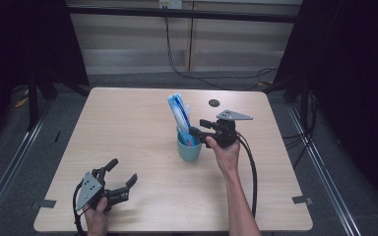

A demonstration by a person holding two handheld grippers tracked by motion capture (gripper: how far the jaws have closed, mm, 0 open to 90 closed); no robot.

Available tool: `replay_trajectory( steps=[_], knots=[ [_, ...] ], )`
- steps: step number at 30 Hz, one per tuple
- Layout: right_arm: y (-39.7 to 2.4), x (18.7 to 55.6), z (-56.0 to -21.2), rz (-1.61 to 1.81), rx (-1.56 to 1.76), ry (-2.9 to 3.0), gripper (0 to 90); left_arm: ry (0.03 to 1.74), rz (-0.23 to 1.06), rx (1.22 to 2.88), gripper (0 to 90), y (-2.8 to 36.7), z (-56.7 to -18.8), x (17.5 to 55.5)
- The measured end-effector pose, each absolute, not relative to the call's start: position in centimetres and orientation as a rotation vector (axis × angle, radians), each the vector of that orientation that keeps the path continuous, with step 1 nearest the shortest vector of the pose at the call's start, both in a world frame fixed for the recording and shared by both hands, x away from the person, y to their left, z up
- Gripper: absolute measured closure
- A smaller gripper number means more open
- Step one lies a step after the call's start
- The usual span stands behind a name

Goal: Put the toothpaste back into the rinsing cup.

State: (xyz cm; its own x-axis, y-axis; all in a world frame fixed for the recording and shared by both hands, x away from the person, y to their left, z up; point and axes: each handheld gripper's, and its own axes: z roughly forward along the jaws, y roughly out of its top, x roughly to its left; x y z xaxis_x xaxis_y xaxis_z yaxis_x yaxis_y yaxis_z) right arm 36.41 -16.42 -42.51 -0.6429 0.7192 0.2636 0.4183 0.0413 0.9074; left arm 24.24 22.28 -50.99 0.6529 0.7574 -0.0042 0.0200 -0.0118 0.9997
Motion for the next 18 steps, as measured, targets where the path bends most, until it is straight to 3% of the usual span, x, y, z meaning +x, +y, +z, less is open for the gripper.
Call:
replay_trajectory(
  steps=[8, 18],
  knots=[
    [-17.3, 35.5, -41.7, 1.591, 1.174, 2.025, 17.8, 0.684, 0.662, 1.483, 15.7, 22.3, -51.0, 24.2],
    [-18.7, 34.1, -41.6, 1.570, 1.186, 1.973, 14.1, 0.684, 0.662, 1.484, 15.7, 22.3, -51.0, 24.2]
  ],
)
